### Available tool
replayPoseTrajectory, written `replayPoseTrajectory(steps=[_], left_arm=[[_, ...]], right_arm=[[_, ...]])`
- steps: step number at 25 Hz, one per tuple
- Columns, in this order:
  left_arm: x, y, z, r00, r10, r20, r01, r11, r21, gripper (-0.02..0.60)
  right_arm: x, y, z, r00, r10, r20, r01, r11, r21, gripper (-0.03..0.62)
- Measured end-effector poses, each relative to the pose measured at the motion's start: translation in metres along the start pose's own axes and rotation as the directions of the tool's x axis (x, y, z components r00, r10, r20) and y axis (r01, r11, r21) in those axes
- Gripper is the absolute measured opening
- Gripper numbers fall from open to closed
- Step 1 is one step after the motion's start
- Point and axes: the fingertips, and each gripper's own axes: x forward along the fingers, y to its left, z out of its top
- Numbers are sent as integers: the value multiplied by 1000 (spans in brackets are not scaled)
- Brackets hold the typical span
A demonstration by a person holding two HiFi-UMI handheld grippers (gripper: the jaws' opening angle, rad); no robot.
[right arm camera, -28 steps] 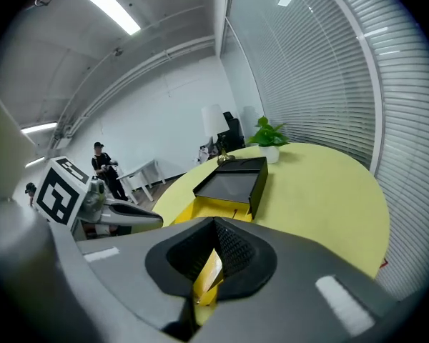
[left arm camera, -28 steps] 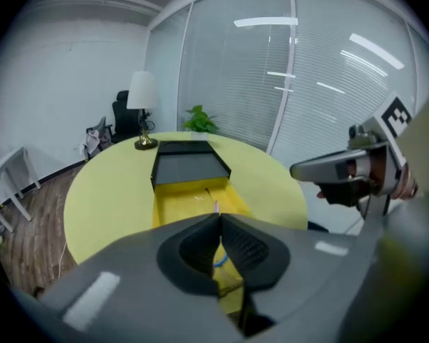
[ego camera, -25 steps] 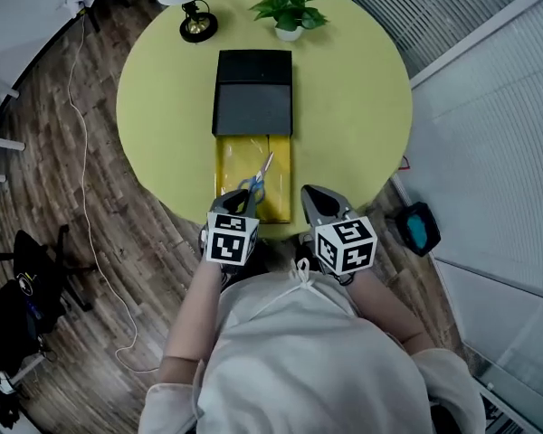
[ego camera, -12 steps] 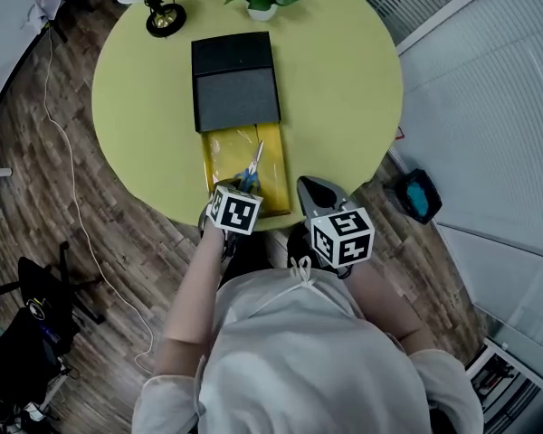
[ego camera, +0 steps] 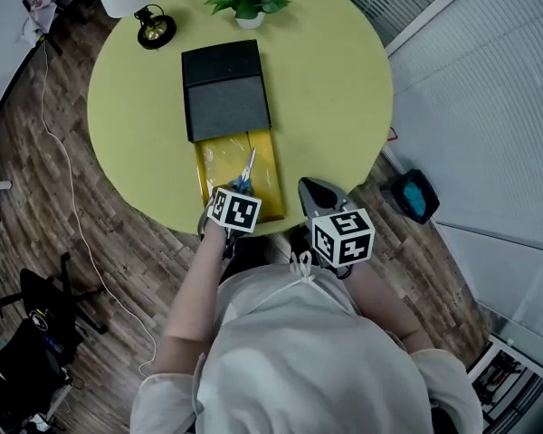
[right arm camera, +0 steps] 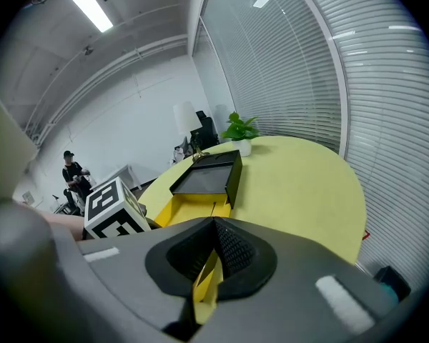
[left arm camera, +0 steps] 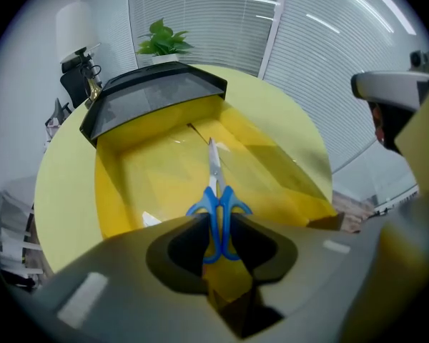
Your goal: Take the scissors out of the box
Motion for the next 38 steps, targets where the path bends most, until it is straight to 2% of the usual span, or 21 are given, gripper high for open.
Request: replayPoseTrajectory(steps=[6,14,20,23,26,29,34,38], left_arm=[[-2,-1,0,1000,-16,7,16,1000,1,92],[-36,2,11,992,-17,122,24,998,-53,91],[-73,-2,20,973,-3,232,19,998,-67,91],[-97,-2,32,950,15,312,12,997,-82,91],[-129,1,50,908,48,415,-2,994,-111,91],[-167,3,68,844,90,529,-18,990,-141,91],[-232,15,96,707,170,686,-49,980,-191,91],[-282,18,109,575,223,787,-53,970,-236,91]], right_arm=[[-6,3,1,1000,3,19,-3,1000,1,-2],[-13,8,15,998,13,63,-12,1000,-10,-1],[-19,14,25,996,30,87,-27,999,-31,-2],[-23,20,36,994,55,99,-52,998,-39,-2],[-28,26,52,989,72,127,-63,995,-71,-2],[-35,30,66,984,79,160,-63,993,-104,-2],[-49,37,94,963,94,251,-57,987,-149,-2],[-60,46,112,947,131,292,-80,980,-182,-2]])
